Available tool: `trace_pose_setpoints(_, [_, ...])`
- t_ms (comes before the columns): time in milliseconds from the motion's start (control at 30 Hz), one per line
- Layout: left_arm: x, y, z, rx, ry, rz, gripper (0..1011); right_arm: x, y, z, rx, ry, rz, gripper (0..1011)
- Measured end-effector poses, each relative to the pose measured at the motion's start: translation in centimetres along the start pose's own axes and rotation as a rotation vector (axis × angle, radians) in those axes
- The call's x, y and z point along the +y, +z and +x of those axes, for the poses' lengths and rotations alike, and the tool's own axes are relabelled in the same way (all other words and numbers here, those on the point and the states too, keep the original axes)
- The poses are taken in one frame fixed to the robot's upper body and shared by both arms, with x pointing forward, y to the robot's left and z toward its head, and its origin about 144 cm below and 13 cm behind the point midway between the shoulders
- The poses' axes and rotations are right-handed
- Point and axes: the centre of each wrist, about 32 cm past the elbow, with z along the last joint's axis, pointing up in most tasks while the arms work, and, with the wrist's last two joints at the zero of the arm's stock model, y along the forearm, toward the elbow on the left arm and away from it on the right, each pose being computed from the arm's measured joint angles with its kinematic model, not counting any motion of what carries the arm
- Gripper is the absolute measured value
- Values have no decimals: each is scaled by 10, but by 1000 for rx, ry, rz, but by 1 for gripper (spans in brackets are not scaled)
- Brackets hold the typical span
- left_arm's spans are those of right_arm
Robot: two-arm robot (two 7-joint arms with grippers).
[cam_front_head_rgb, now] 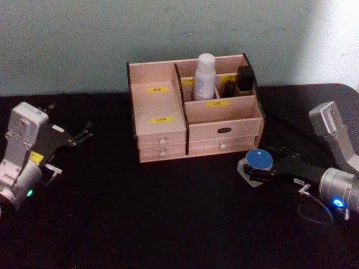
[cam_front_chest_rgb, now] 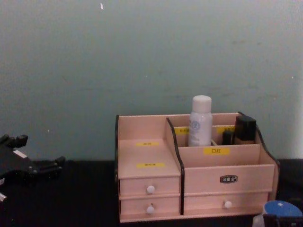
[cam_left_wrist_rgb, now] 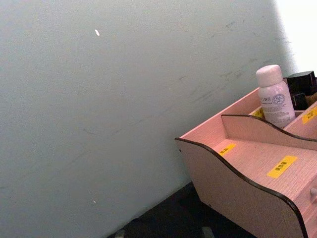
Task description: Pick up the facial cleanser and watermelon frost from the table and place them into the tiered storage box.
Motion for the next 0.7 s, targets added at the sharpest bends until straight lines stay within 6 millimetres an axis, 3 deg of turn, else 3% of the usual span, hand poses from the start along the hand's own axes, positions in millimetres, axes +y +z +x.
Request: trace_pose_setpoints(700, [0, 0, 0, 0, 0, 0, 1001, 1, -2, 0, 6, -8, -10, 1000])
